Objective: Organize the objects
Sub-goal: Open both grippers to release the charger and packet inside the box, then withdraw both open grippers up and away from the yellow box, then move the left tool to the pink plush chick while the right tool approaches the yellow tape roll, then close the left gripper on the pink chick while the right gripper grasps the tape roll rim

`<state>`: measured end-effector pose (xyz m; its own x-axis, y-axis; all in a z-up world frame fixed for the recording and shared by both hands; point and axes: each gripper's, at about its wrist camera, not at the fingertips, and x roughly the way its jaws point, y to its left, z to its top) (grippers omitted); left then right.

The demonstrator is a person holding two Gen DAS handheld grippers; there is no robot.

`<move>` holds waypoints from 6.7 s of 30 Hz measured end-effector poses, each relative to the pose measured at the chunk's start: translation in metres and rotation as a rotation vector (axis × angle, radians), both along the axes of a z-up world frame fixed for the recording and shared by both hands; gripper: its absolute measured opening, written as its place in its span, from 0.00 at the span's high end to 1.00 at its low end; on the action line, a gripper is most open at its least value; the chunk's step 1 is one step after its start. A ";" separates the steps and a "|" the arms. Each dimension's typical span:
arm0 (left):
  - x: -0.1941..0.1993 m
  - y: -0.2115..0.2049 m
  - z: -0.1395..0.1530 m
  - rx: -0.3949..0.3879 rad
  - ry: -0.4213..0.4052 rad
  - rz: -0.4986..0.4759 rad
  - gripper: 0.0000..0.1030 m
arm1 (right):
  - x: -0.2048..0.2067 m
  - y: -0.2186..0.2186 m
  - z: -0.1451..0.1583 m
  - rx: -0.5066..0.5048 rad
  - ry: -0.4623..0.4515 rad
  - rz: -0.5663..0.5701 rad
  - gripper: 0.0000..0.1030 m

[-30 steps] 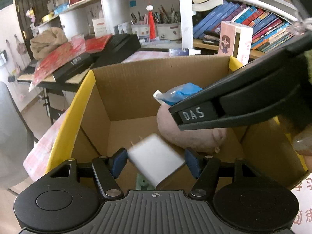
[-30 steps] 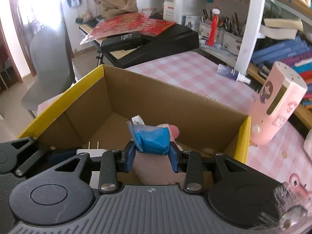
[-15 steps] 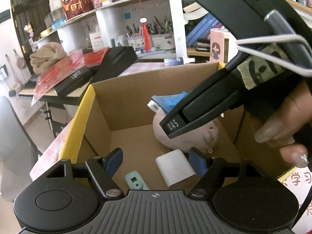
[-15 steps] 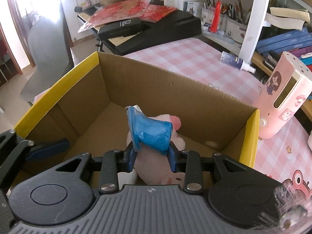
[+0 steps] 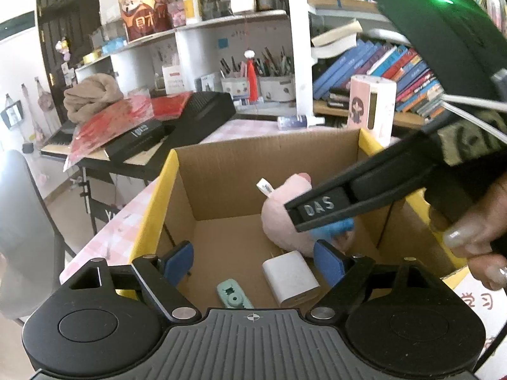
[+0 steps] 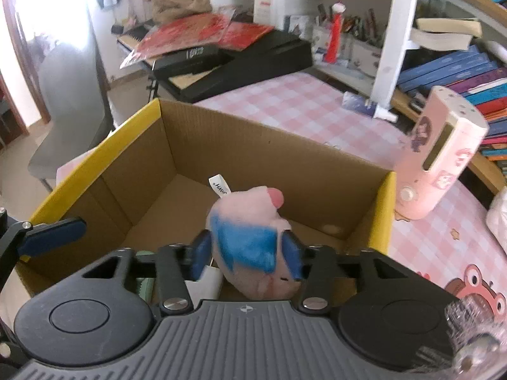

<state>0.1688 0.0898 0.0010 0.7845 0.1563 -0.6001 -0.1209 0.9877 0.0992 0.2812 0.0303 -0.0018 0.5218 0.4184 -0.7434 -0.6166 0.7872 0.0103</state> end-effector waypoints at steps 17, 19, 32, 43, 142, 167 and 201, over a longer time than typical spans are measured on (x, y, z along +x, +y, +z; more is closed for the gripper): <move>-0.046 0.013 0.022 -0.029 -0.099 0.006 0.10 | -0.063 -0.045 0.041 0.102 -0.168 -0.175 0.40; -0.052 0.014 0.023 -0.035 -0.105 0.005 0.10 | -0.072 -0.052 0.043 0.111 -0.183 -0.204 0.39; -0.097 0.025 0.025 -0.062 -0.114 -0.002 0.06 | -0.137 -0.076 0.028 0.103 -0.212 -0.351 0.38; -0.132 0.033 0.014 -0.106 -0.054 0.018 0.06 | -0.193 -0.071 -0.001 0.037 -0.172 -0.364 0.30; -0.010 -0.213 -0.033 -0.054 0.174 -0.286 0.04 | -0.113 -0.318 -0.050 -0.019 -0.033 -0.612 0.10; 0.044 -0.270 -0.051 0.082 0.196 -0.404 0.04 | -0.022 -0.347 -0.058 0.021 -0.124 -0.586 0.37; 0.078 -0.304 -0.073 0.129 0.196 -0.504 0.17 | -0.048 -0.403 -0.044 0.193 -0.013 -0.762 0.88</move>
